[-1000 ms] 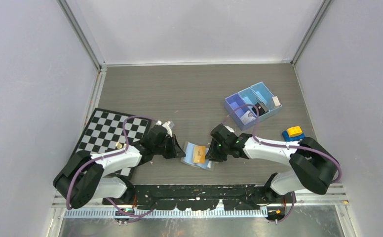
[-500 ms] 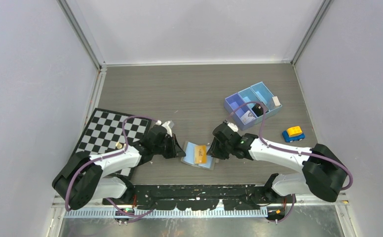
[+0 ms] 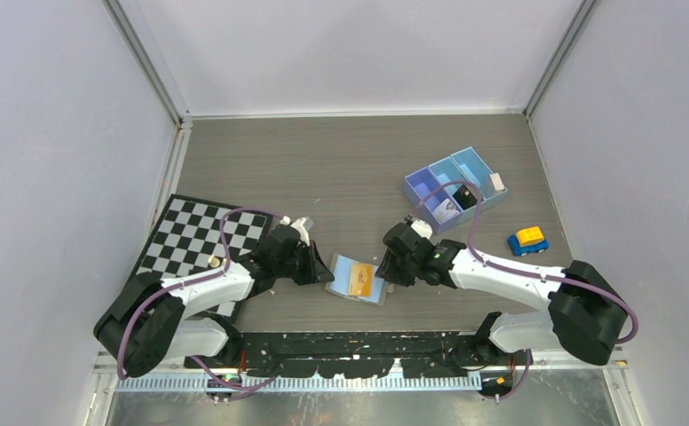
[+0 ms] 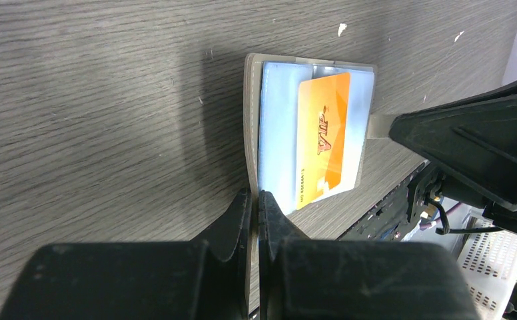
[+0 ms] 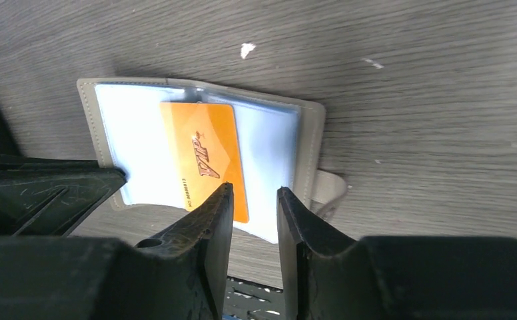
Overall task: Put the credit cards into the card holder
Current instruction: Insert the credit card into the card holder.
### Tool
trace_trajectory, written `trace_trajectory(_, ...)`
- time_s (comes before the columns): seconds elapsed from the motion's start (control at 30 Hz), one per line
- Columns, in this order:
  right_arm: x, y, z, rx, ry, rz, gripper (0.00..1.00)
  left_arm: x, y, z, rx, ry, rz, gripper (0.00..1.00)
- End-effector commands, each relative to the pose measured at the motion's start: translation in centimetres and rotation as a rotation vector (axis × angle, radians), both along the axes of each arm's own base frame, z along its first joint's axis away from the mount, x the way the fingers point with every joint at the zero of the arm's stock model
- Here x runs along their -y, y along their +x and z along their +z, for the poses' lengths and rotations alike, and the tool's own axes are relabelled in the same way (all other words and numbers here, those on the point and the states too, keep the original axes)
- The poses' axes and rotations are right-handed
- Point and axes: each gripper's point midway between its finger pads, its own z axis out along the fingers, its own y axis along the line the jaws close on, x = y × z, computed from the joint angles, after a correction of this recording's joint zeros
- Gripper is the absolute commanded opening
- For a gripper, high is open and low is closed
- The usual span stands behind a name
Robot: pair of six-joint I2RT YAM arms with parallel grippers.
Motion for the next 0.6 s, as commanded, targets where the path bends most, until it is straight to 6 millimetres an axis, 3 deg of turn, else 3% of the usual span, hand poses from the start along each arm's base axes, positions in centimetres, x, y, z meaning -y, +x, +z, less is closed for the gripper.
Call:
trace_trajectory(0.0,2.3,1.6,3.0,0.122,-0.063,-0.077,0.37,0.3,0.2,0.9,0.036,-0.016,-0.018,0.0)
trace_trajectory(0.13,2.2,1.3,3.7,0.134,-0.033,-0.063,0.37,0.4,0.3,1.0,0.039,-0.017,-0.02,0.0)
trace_trajectory(0.27,-1.3,1.0,4.0,0.096,0.101,0.004,0.36,0.4,0.2,0.9,0.036,-0.017,-0.021,0.0)
trace_trajectory(0.37,-2.9,0.8,2.9,0.053,0.142,0.021,0.35,0.3,0.2,0.9,0.037,-0.017,-0.021,0.0)
trace_trajectory(0.57,-3.4,0.3,1.1,0.003,0.137,0.011,0.35,0.2,0.1,0.9,0.036,-0.014,-0.019,0.0)
